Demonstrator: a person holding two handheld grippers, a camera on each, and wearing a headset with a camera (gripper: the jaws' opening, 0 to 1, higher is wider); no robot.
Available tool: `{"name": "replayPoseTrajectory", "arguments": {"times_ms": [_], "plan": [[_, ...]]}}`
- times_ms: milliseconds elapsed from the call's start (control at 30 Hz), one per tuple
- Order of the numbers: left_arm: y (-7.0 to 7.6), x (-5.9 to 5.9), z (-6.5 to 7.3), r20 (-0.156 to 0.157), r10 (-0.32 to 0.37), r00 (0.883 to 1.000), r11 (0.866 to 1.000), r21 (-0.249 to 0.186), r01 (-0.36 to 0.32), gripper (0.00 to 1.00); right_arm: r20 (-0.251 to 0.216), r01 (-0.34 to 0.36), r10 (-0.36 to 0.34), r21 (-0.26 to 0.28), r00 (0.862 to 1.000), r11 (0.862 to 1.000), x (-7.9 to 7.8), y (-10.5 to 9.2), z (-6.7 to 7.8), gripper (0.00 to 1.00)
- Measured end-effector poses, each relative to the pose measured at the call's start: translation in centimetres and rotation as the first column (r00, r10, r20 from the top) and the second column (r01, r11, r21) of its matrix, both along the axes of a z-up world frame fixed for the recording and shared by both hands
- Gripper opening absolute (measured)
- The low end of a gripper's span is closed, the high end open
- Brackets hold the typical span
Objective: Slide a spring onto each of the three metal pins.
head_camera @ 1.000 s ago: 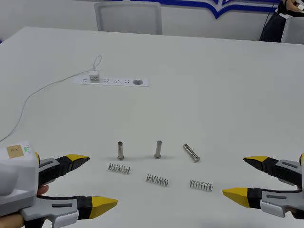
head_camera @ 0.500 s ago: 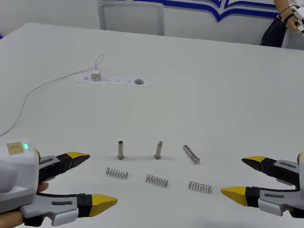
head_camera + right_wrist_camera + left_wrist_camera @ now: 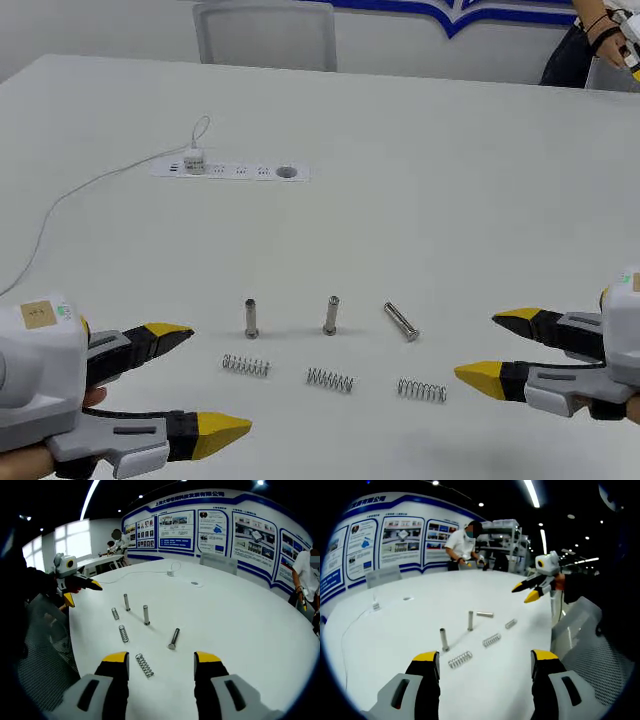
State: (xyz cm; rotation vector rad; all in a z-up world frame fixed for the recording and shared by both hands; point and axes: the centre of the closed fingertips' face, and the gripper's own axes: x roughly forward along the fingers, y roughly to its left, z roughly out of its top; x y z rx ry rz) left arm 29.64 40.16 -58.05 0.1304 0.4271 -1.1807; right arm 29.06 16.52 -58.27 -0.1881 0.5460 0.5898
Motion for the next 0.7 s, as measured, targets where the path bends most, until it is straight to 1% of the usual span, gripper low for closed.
{"name": "replayPoseTrajectory", "arguments": {"times_ms": [133,200,233,300,400,533,600,700], "plan": [[-0.1,-0.2,-0.2,-0.004,-0.003,1.000,1.000,0.010,0.003,0.76,-0.011,-0.010,0.009,-0.019,1.000,1.000,1.3,0.1,0.0,0.49],[-0.2,-0.3,-0.3,-0.005,-0.004,1.000,1.000,0.015,0.004,0.76,-0.023,-0.008,0.007,-0.044,1.000,0.999,1.9,0.1,-0.1,0.47],[-0.2,-0.3,-0.3,-0.006,-0.004,1.000,1.000,0.015,0.004,0.76,-0.024,-0.012,0.011,-0.048,1.000,0.999,2.2,0.2,-0.1,0.46],[-0.3,-0.4,-0.3,-0.005,-0.002,1.000,1.000,0.015,0.002,0.76,-0.047,-0.006,0.003,-0.065,0.999,0.998,3.0,0.0,-0.3,0.44],[-0.4,-0.4,-0.2,-0.001,0.004,1.000,1.000,0.012,-0.004,0.76,-0.058,-0.016,0.011,-0.087,0.998,0.996,4.1,0.2,-0.4,0.41],[-0.4,-0.6,-0.3,0.003,0.014,1.000,1.000,0.013,-0.015,0.75,-0.094,-0.040,0.030,-0.104,0.995,0.994,5.3,1.0,-1.1,0.36],[-0.3,-0.5,-0.2,0.011,0.018,1.000,1.000,0.018,-0.019,0.75,-0.117,-0.049,0.035,-0.123,0.993,0.991,6.0,1.3,-1.6,0.34],[-0.3,-0.2,-0.1,0.018,0.027,0.999,1.000,0.012,-0.027,0.76,-0.145,-0.051,0.030,-0.144,0.989,0.988,7.2,1.4,-2.4,0.30]]}}
